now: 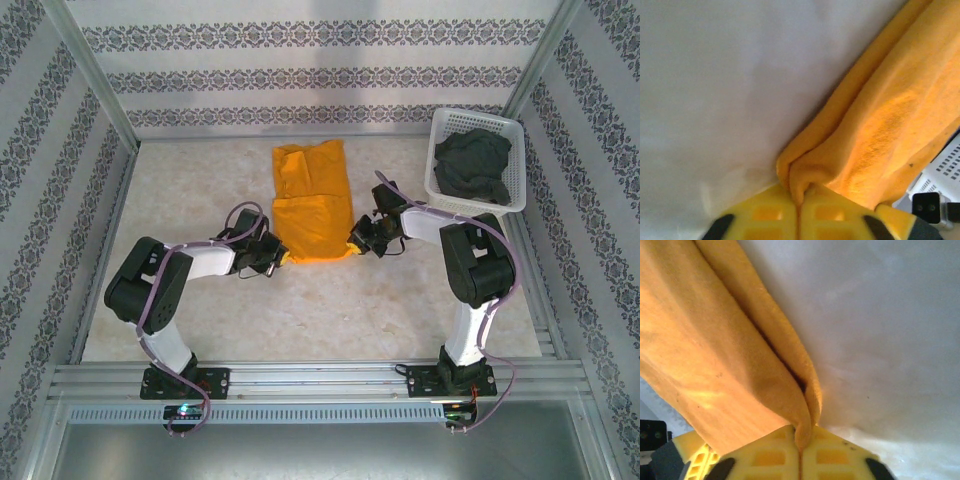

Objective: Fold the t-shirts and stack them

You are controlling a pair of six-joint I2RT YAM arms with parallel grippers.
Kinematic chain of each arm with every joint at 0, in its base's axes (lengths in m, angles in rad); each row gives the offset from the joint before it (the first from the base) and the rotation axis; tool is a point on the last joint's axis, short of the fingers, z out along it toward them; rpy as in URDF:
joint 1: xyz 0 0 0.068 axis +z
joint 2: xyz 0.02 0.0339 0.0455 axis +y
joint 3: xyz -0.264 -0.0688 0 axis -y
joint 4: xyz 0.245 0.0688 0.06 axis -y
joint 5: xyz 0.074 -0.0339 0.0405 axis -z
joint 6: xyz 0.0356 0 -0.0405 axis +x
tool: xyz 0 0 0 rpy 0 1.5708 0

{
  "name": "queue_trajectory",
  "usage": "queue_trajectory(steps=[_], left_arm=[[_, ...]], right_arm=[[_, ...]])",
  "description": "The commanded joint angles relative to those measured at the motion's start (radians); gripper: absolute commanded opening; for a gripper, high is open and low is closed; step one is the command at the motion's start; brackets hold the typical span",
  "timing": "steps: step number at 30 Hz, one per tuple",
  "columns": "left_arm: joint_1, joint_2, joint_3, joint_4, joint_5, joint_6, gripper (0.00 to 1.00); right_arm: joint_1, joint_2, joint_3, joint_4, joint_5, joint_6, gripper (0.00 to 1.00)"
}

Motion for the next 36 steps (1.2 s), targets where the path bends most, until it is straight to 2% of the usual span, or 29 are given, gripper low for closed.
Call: queue_trajectory(steps=[1, 4, 7, 13, 19, 23, 26, 28, 32, 36], left_arm=[[-0.009, -0.035, 0.032, 0.042, -0.059, 0.043, 0.0], [-0.01, -0.109, 0.006, -0.062, -0.05, 0.092, 0.0], [-0.013, -0.182, -0.077, -0.087, 0.001, 0.106, 0.0], [-0.072, -0.412, -0.231, -0.213, 0.052, 0.131, 0.0], [-0.184, -0.686, -0.209, -0.374, -0.036, 0.136, 0.0], [-0.21, -0.766, -0.105, -0.479, -0.146, 0.177, 0.0], [-0.202, -0.764, -0.032, -0.487, -0.224, 0.191, 0.0], [-0.175, -0.719, -0.003, -0.434, -0.216, 0.189, 0.0], [-0.105, -0.566, 0.079, -0.329, -0.197, 0.199, 0.0], [-0.032, -0.376, 0.196, -0.221, -0.17, 0.214, 0.0]], right_arm=[[0.007, -0.036, 0.021, -0.059, 0.044, -0.028, 0.0], [0.01, -0.088, 0.008, -0.13, 0.067, -0.075, 0.0], [0.027, -0.145, -0.049, -0.163, 0.061, -0.1, 0.0], [0.107, -0.32, -0.232, -0.178, 0.016, -0.063, 0.0], [0.204, -0.541, -0.287, -0.286, 0.041, 0.047, 0.0], [0.228, -0.596, -0.172, -0.479, 0.111, 0.119, 0.0], [0.216, -0.593, -0.083, -0.536, 0.158, 0.157, 0.0], [0.187, -0.563, -0.05, -0.511, 0.141, 0.184, 0.0], [0.114, -0.436, 0.068, -0.448, 0.103, 0.194, 0.0], [0.049, -0.281, 0.249, -0.426, 0.125, 0.199, 0.0]])
